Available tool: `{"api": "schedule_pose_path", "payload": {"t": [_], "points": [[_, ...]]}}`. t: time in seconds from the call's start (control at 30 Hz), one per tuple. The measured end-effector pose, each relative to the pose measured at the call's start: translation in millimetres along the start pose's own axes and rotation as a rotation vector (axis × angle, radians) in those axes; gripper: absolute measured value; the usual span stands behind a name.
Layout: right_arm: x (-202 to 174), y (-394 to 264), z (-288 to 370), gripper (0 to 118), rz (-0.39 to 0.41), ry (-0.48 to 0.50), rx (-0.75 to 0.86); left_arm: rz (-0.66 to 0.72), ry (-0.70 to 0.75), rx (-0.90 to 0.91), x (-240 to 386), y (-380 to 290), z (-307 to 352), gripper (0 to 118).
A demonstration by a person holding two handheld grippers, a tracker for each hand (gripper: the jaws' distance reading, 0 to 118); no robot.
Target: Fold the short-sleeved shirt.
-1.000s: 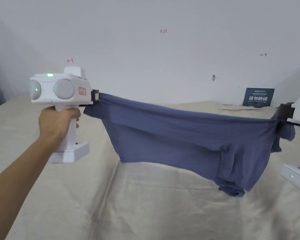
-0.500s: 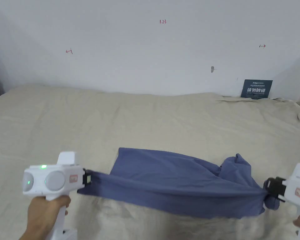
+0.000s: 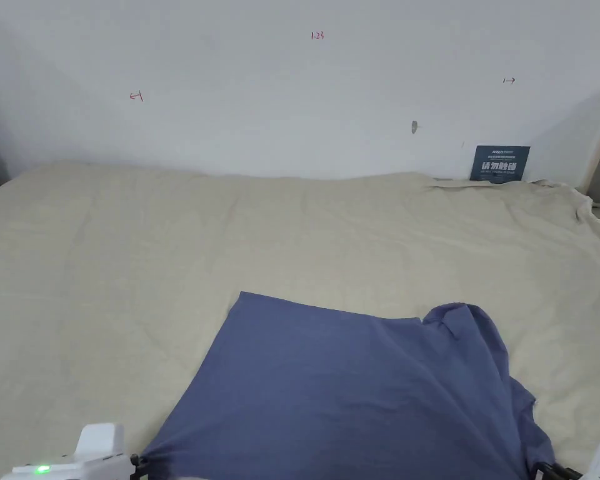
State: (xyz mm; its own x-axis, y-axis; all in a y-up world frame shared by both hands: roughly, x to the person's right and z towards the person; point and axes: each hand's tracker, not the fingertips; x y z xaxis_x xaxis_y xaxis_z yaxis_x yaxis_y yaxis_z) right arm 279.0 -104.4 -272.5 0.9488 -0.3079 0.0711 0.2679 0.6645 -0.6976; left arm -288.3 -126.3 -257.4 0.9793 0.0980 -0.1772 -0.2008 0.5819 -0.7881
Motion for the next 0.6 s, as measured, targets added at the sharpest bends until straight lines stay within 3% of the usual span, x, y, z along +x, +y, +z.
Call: {"api": "schedule_pose_path", "payload": {"t": [0.37,0.6], "points": [[11,-53,13,2,0.018,-0.037,-0.043,0.016,0.024,-0.048,-7,-47,9,1],[7,-65,-14,2,0.115,-0.115,-0.106,0.038,0.060,-0.072,2,-44,-3,2]]}}
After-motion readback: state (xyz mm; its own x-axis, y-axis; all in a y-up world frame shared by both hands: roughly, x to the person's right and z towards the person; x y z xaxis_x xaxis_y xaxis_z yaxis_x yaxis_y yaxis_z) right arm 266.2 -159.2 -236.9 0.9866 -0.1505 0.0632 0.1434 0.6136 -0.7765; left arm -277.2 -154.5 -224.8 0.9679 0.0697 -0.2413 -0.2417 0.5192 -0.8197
